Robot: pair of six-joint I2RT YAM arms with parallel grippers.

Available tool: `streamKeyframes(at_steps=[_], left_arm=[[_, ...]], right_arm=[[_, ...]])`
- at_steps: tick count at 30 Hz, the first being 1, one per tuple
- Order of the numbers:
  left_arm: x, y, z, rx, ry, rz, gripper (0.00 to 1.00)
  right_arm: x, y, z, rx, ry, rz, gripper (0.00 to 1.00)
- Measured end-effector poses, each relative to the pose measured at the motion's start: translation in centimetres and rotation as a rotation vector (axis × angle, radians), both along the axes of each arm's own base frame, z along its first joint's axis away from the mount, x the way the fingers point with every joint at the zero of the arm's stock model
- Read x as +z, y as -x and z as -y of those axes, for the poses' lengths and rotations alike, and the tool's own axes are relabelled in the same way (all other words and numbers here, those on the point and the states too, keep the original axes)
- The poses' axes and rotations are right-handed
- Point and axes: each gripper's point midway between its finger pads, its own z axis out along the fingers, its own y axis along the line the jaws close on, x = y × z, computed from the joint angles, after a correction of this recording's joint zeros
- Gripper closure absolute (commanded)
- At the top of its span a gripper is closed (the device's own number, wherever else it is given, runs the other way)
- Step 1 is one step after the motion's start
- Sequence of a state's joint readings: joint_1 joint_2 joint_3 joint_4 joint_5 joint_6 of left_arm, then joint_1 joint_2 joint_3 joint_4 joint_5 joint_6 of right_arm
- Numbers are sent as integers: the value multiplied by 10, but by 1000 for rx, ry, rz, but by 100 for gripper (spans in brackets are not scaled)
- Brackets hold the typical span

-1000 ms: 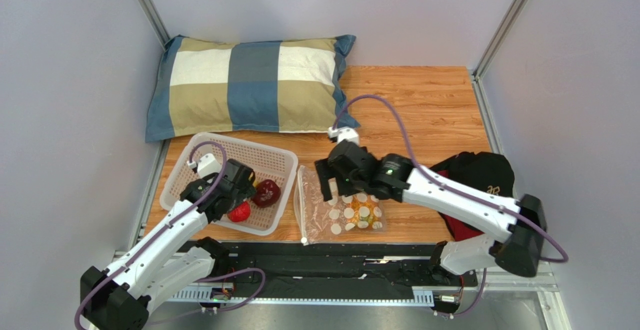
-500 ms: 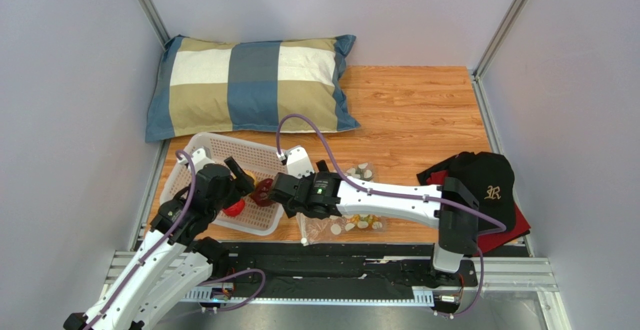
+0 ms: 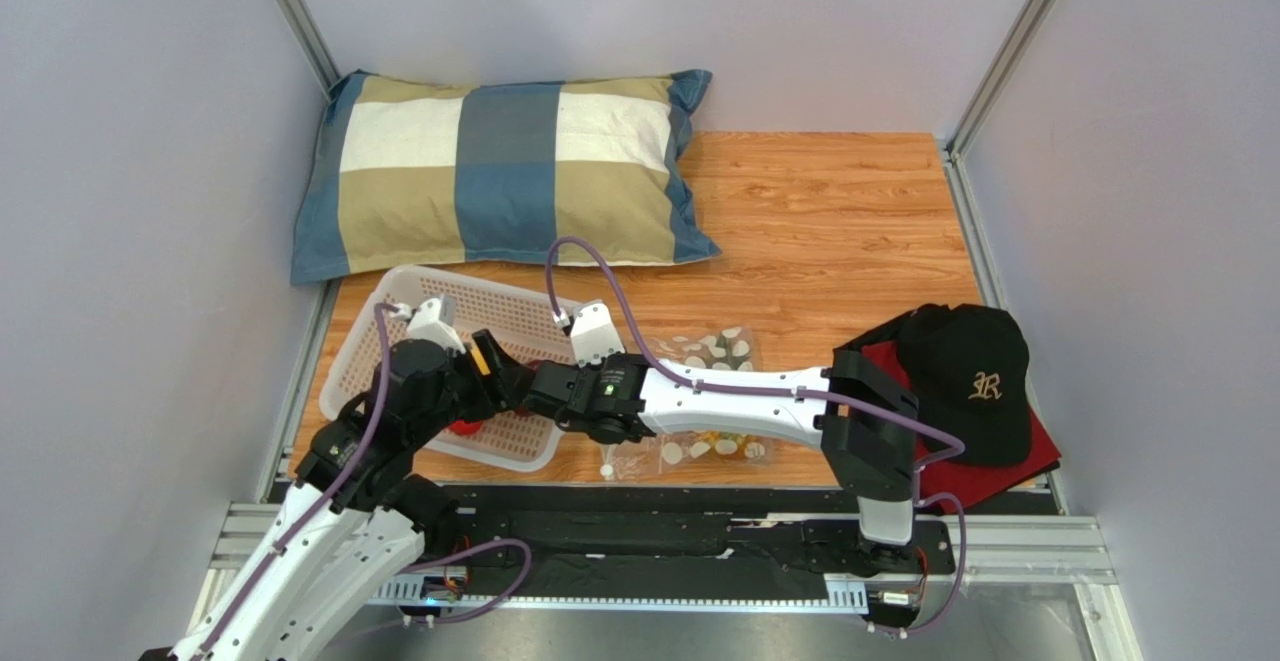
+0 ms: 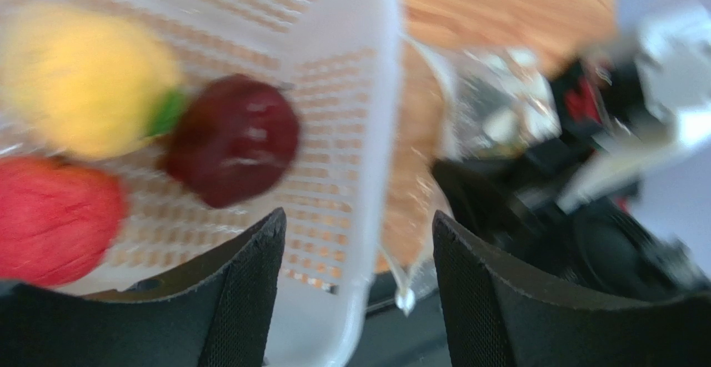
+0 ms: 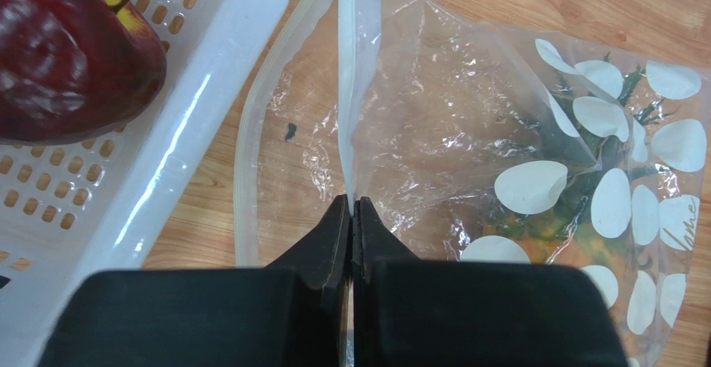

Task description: Open the zip-top bag and remove the fake food

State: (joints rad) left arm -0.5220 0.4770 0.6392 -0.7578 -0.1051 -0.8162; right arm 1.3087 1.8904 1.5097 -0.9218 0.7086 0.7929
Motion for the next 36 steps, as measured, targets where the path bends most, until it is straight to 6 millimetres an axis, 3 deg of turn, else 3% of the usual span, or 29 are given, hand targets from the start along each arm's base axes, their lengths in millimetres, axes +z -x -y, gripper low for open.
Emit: streamKeyframes(at_steps=[4, 8, 14, 17, 20, 22, 23, 26, 31, 36], left_arm=[[14, 13, 55, -303, 189, 91, 59], [15, 21, 98, -519, 322, 80, 70], [-7, 25, 145, -679, 348, -36, 72], [-15, 22, 162, -709, 353, -72, 74], [-20, 7, 180, -716, 360, -98, 78], [-21, -4, 192, -724, 367, -102, 78], [-22, -8, 197, -726, 368, -102, 78], [-27, -12, 206, -731, 366, -110, 74], [-37, -16, 208, -712, 349, -127, 64], [-42, -19, 208, -701, 341, -132, 50]], right_arm=[[4, 4, 15, 0, -1, 1, 100], [32, 9, 28, 10, -71, 10, 100], [91, 14, 34, 40, -240, 41, 100], [101, 17, 34, 56, -287, 45, 100], [96, 20, 36, 70, -306, 30, 100], [88, 21, 37, 76, -312, 12, 91], [83, 22, 40, 77, -312, 1, 66], [75, 21, 50, 70, -313, -36, 46], [94, 10, 87, 5, -379, -25, 37], [125, -9, 158, -146, -514, 64, 32]])
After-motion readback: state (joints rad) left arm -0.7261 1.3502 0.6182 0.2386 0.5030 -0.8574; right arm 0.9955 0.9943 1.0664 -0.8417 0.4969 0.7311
